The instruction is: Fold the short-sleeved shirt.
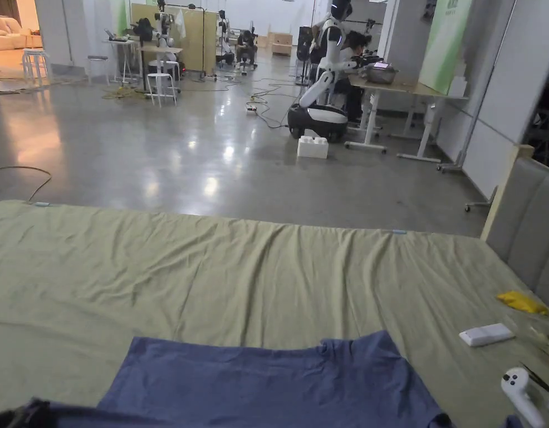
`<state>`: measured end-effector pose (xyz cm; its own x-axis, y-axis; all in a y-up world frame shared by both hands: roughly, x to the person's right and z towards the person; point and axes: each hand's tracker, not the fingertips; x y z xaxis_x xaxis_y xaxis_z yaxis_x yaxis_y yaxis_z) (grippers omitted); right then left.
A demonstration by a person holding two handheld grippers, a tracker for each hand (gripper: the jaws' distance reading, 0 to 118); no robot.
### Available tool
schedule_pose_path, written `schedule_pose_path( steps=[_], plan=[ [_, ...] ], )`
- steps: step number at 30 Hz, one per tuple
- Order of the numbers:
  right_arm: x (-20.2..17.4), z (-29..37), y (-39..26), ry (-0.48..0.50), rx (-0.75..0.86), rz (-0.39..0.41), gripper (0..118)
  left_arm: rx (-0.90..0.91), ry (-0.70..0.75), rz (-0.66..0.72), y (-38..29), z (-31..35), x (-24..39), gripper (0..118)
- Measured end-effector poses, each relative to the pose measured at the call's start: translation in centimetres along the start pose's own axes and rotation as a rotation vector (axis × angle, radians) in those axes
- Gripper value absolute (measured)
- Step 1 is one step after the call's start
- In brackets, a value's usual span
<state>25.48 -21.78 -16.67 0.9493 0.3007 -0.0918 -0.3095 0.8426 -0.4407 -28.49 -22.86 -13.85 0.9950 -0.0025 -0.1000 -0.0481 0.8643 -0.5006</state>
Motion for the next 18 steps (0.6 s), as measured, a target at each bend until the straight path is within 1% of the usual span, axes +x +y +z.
schedule_pose_path(
  steps=[2,4,6,7,8,11,15,17,18],
  plan=[
    [-0.8,0.1,-2.2,0.001,-0.058,0.02,2,-0.059,0.003,0.019,-2.7,0.2,-0.2,4],
    [-1.3,0.0,-4.5,0.02,-0.129,-0.001,2,-0.121,-0.006,0.052,-5.2,0.1,-0.6,4],
    [-1.6,-0.7,-6.6,0.048,-0.184,-0.042,2,-0.187,0.001,0.052,-7.1,-0.7,-1.2,4],
    [-1.7,-1.0,-7.7,0.061,-0.257,-0.069,2,-0.22,0.006,0.069,-7.8,-1.2,-1.3,4],
    [-2.0,-1.3,-8.4,0.054,-0.257,-0.037,2,-0.262,-0.012,0.08,-8.7,-1.7,-1.5,4],
    [-2.4,-2.7,-10.7,0.079,-0.34,-0.027,2,-0.357,-0.011,0.064,-9.8,-3.5,-2.0,4],
    [-3.0,-4.6,-12.8,0.097,-0.453,0.014,2,-0.448,0.004,0.026,-10.6,-5.8,-1.8,4],
    [-3.2,-5.6,-13.8,0.111,-0.499,0.003,2,-0.46,0.025,0.013,-10.8,-5.9,-0.7,4],
    [-3.3,-6.0,-14.1,0.11,-0.507,0.003,2,-0.494,0.027,-0.002,-10.9,-6.3,-0.5,4]
  ],
)
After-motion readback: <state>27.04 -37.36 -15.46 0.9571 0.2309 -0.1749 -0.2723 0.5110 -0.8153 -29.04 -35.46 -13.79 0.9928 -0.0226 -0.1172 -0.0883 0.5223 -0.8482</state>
